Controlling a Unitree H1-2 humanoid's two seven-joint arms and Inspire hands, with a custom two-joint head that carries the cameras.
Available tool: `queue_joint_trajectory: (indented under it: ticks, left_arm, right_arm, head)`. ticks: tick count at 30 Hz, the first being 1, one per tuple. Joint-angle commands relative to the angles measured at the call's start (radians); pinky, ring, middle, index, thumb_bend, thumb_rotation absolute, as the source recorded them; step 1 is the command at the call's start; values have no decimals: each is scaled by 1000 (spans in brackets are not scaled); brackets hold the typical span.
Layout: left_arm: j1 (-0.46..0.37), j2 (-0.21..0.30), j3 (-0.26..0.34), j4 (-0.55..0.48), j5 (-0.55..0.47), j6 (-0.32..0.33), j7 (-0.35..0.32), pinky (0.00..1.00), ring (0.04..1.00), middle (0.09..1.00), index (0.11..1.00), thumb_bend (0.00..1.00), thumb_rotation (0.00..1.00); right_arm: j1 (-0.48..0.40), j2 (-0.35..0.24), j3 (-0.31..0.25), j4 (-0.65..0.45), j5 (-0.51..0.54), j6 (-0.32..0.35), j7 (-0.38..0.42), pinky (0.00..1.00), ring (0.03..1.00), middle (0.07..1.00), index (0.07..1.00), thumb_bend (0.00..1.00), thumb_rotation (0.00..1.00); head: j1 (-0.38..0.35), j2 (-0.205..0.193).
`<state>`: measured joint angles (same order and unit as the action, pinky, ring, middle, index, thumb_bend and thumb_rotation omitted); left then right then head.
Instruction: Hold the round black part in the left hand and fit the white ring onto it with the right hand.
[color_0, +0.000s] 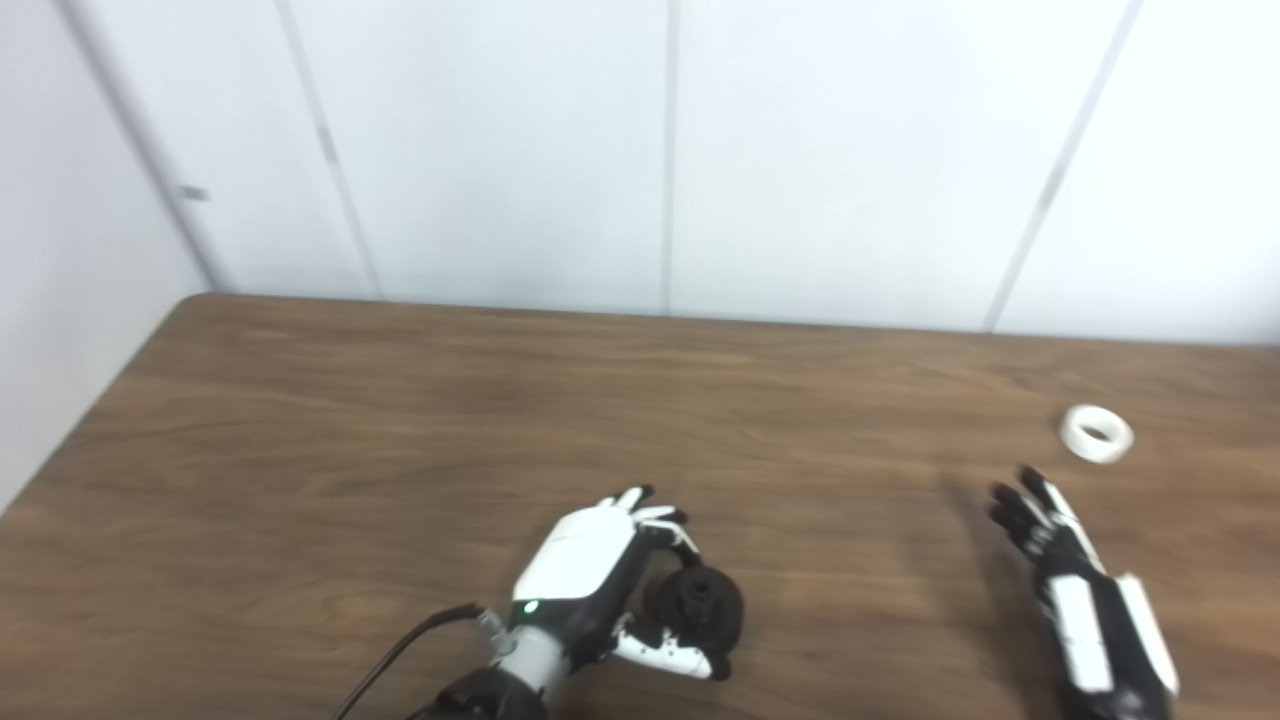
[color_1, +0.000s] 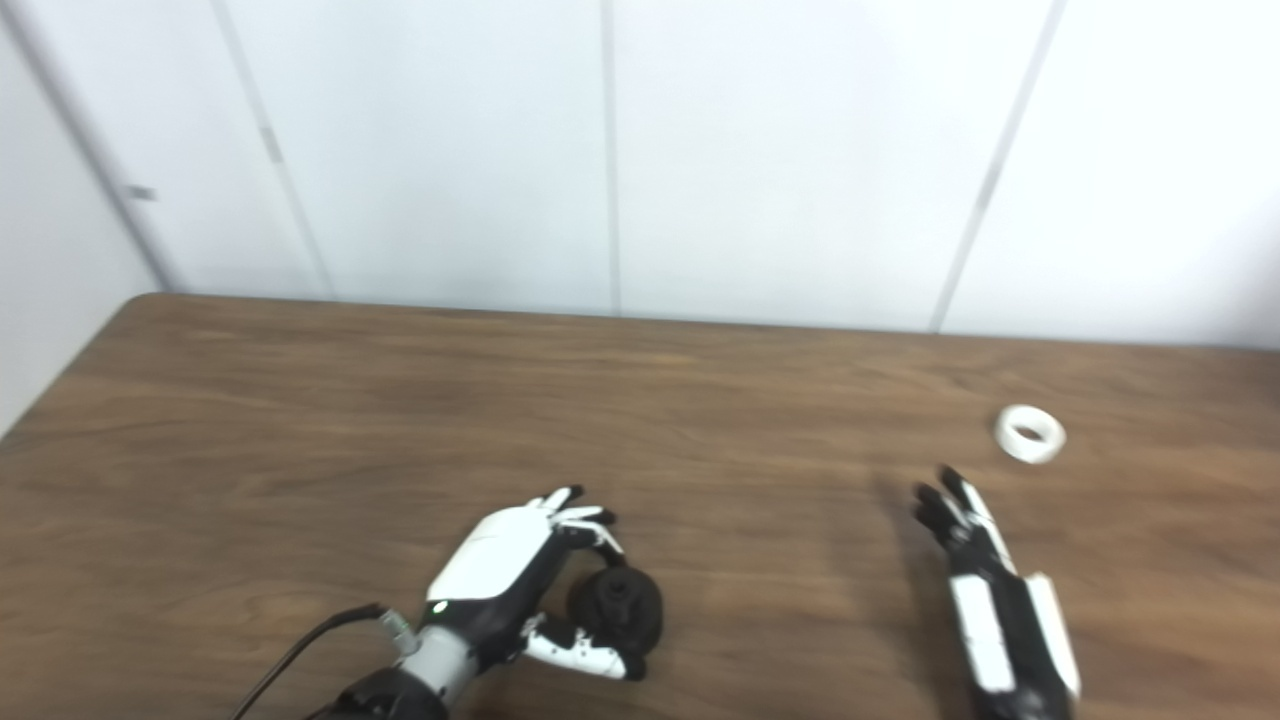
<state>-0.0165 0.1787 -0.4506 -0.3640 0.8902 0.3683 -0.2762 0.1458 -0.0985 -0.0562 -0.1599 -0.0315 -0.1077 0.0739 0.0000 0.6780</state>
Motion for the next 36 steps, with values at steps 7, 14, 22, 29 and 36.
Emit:
queue_joint_trajectory:
  ticks: [7, 14, 22, 29, 36]
  left_arm:
    - [40, -7, -31, 23, 42, -38, 3, 1000, 996, 875, 481, 521, 54]
    - [52, -8, -30, 34, 41, -49, -7, 1000, 999, 880, 481, 521, 54]
    - [45, -11, -24, 38, 36, -41, -30, 1000, 996, 874, 481, 521, 54]
    - [38, -12, -17, 59, 37, -56, -24, 1000, 1000, 870, 482, 521, 54]
    - [34, -7, -24, 73, 51, -56, -36, 1000, 985, 874, 484, 520, 54]
  right_arm:
    - [41, 52, 39, -12, -9, 49, -28, 968, 901, 902, 960, 558, 1000]
    - [35, 57, 53, -32, -8, 71, -43, 995, 908, 900, 963, 563, 1000]
    - [27, 59, 69, -47, -16, 86, -62, 990, 896, 894, 961, 556, 1000]
    - [17, 53, 79, -57, -26, 100, -81, 1000, 897, 902, 962, 548, 1000]
    - [7, 52, 79, -64, -20, 114, -87, 1000, 909, 907, 963, 550, 1000]
  head:
    - [-28, 26]
    - [-43, 44]
    - [-60, 79]
    - [-70, 96]
    - [-72, 106]
